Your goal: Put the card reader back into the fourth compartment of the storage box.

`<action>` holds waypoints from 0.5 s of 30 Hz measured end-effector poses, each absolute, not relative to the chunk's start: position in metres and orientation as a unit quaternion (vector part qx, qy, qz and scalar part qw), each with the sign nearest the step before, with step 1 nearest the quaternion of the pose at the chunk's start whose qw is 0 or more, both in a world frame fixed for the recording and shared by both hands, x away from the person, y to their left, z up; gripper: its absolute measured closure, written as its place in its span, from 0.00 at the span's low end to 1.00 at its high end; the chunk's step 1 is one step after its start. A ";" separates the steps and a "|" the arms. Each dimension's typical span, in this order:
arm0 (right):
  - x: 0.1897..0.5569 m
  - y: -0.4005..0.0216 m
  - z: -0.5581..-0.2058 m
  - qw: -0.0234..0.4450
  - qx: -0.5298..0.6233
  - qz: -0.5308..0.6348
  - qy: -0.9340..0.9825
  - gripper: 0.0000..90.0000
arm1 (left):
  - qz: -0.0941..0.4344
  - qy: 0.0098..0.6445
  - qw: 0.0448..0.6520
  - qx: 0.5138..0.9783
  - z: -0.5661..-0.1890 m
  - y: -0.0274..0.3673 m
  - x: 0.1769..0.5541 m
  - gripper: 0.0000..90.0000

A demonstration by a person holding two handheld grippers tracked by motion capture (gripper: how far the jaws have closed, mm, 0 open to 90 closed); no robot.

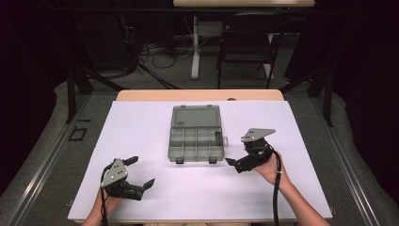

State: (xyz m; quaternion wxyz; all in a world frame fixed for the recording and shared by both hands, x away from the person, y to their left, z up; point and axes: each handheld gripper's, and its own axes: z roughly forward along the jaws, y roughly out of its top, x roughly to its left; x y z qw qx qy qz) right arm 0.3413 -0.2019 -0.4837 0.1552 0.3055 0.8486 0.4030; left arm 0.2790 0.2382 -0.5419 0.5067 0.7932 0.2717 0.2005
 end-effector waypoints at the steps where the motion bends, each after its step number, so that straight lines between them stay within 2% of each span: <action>1: 0.341 -0.202 -0.484 0.155 0.306 0.403 0.849 0.01 | 0.201 0.272 0.507 0.793 -0.542 0.238 0.279 0.00; 15: 0.314 -0.222 -0.493 0.177 0.317 0.406 0.838 0.01 | 0.199 0.272 0.508 0.793 -0.542 0.238 0.279 0.00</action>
